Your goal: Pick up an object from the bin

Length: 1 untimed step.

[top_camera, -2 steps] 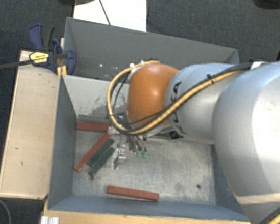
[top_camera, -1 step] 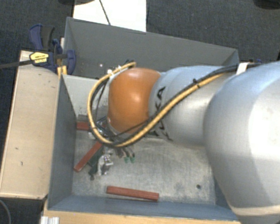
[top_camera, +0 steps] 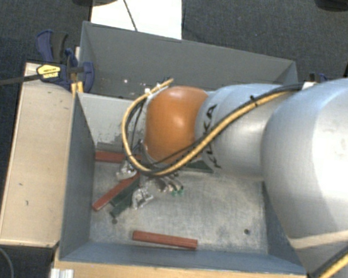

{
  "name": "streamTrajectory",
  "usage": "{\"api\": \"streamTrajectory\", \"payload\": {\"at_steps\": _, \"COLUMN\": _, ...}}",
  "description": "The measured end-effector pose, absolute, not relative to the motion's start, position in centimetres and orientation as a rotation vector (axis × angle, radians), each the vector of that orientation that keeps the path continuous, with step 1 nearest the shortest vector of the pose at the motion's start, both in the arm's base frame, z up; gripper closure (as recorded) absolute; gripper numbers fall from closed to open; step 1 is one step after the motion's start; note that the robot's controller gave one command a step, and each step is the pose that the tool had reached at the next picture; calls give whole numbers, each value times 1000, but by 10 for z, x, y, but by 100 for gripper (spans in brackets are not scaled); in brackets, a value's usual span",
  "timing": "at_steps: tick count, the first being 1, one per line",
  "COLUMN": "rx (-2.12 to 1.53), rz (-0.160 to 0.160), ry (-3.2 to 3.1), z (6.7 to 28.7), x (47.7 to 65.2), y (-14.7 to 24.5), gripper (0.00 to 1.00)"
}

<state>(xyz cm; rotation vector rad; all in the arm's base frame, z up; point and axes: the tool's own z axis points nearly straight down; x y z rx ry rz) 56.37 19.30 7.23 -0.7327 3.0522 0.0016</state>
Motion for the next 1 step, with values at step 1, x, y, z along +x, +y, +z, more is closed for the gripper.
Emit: {"api": "streamTrajectory", "payload": {"at_steps": 1, "rx": -732, "rz": 2, "ry": 3052, "z": 72, "x": 564, "y": 193, "gripper": 100}}
